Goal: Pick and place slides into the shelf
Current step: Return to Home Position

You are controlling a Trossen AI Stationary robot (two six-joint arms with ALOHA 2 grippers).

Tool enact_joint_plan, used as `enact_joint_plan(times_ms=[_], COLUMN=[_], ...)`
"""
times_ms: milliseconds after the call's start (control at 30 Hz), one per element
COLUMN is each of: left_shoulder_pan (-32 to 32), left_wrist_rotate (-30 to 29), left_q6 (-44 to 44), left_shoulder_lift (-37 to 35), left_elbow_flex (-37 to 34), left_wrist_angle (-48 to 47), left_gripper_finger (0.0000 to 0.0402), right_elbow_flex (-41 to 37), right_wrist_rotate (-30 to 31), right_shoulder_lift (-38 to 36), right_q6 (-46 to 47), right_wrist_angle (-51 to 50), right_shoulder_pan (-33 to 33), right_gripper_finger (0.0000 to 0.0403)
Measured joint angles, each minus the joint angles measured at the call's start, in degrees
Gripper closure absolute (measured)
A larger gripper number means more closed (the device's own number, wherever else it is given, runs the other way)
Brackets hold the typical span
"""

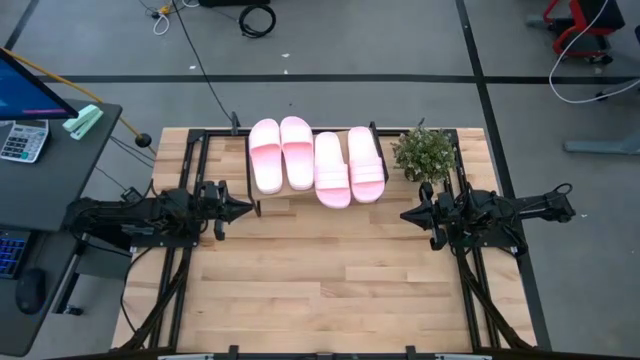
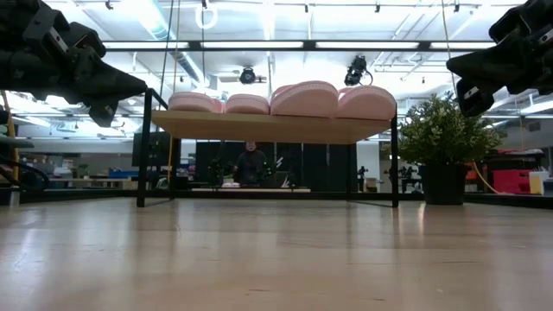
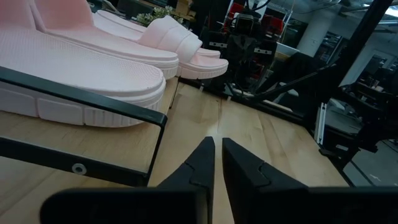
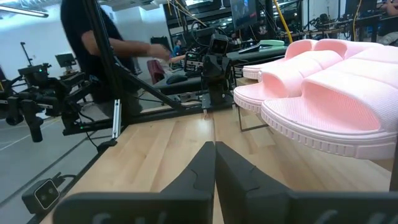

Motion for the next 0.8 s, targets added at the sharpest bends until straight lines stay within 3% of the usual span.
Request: enact_joint_plan(times_ms=[400, 800], left_shoulder_pan=[0.0, 0.0], left_wrist_rotate=[0.0, 0.0], left_q6=[0.0, 0.0], left_shoulder_lift=[0.0, 0.0], left_elbow_flex=[0.0, 0.0], left_wrist_angle=[0.0, 0.0], left_gripper_finger=[0.0381, 0.0365], right_elbow_flex=[0.0, 0.0], right_wrist_rotate=[0.0, 0.0], right_shoulder_lift=[0.0, 0.0], right_q6=[0.0, 0.0], right_wrist_angle=[0.0, 0.0], right_shoulder_pan=[0.0, 0.0], right_gripper_finger=[0.0386, 0.0386])
